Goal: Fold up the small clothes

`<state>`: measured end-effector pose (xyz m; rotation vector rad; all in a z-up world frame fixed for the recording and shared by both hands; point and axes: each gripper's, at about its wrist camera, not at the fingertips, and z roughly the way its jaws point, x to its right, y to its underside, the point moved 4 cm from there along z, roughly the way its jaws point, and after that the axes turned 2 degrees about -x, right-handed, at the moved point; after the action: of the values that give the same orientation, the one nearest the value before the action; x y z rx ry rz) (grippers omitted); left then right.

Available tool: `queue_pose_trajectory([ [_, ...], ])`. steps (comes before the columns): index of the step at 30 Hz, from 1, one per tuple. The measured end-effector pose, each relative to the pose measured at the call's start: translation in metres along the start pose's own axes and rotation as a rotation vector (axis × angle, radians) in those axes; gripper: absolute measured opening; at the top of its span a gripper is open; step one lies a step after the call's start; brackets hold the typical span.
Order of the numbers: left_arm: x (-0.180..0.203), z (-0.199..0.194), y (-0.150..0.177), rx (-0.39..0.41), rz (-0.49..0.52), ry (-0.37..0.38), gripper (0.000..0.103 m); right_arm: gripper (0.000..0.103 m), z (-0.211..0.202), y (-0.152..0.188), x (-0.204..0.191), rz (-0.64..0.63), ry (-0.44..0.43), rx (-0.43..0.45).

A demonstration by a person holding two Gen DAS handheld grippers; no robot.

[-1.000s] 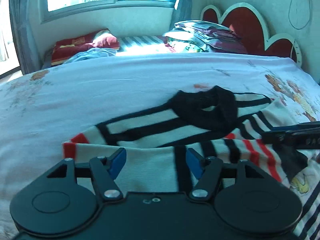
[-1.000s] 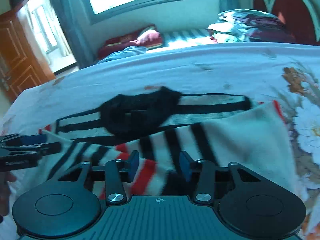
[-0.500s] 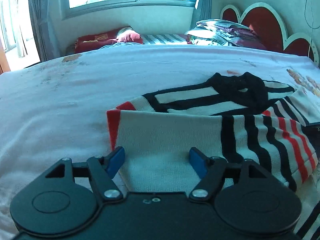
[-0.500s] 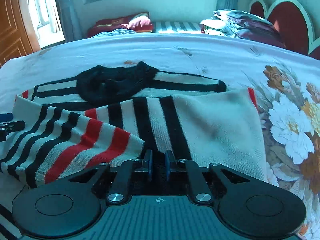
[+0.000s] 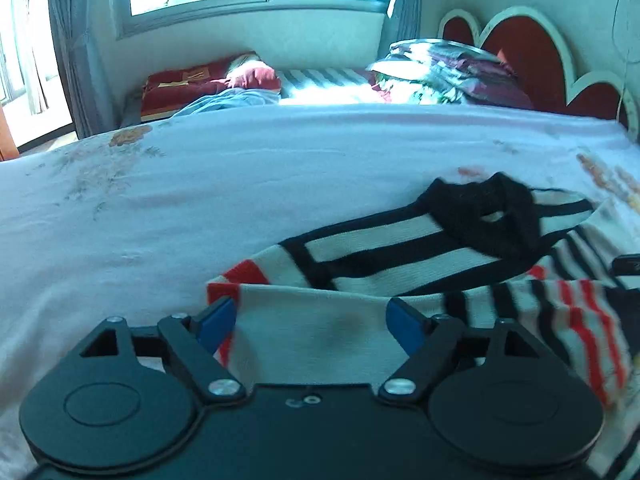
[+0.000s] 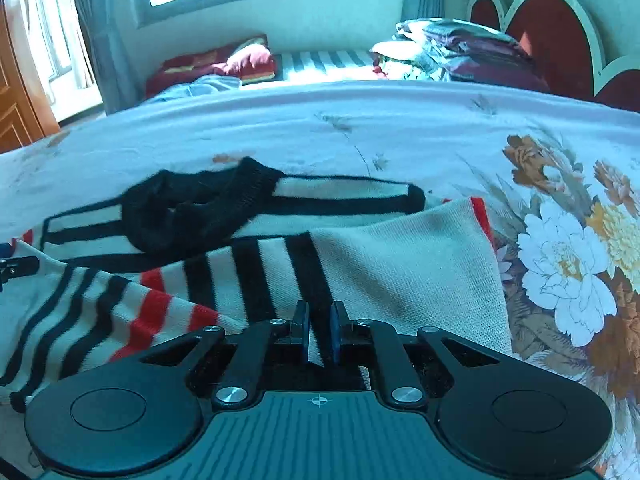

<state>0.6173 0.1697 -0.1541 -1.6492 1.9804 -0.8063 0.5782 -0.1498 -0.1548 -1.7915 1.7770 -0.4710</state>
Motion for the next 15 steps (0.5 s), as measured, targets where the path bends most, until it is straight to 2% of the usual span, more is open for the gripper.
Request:
queue_pose_trajectory([
  [2, 0.028, -0.012, 0.010, -0.001, -0.009, 0.055, 0.081, 0.011, -0.005, 0.007, -0.019, -0.015, -0.070, -0.008],
  [5, 0.067, -0.023, 0.031, -0.009, 0.044, 0.032, 0.080, 0.013, -0.007, 0.022, -0.055, -0.090, -0.129, -0.018],
  [6, 0.071, -0.027, 0.038, -0.010, 0.038, 0.021, 0.079, 0.027, -0.008, 0.027, -0.062, -0.117, -0.130, -0.025],
  [7, 0.070, -0.031, 0.045, -0.003, 0.031, 0.000, 0.079, 0.056, -0.011, 0.033, -0.066, -0.149, -0.108, -0.017],
  [8, 0.066, -0.033, 0.053, -0.012, 0.036, -0.033, 0.078, 0.065, -0.013, 0.039, -0.065, -0.183, -0.075, -0.004],
  [9, 0.059, -0.031, 0.061, -0.042, 0.051, -0.072, 0.078, 0.065, -0.014, 0.044, -0.059, -0.204, -0.037, -0.001],
  [10, 0.049, -0.031, 0.069, -0.051, 0.061, -0.085, 0.080, 0.056, -0.012, 0.048, -0.047, -0.199, 0.026, -0.018],
  [11, 0.041, -0.034, 0.074, -0.042, 0.065, -0.080, 0.080, 0.055, -0.011, 0.051, -0.030, -0.155, 0.038, -0.027],
  [13, 0.035, -0.038, 0.076, -0.040, 0.087, -0.080, 0.080, 0.055, -0.013, 0.053, -0.005, -0.033, -0.020, -0.044],
  [15, 0.038, -0.040, 0.074, -0.040, 0.107, -0.095, 0.079, 0.055, -0.018, 0.052, 0.002, 0.002, -0.028, -0.039],
])
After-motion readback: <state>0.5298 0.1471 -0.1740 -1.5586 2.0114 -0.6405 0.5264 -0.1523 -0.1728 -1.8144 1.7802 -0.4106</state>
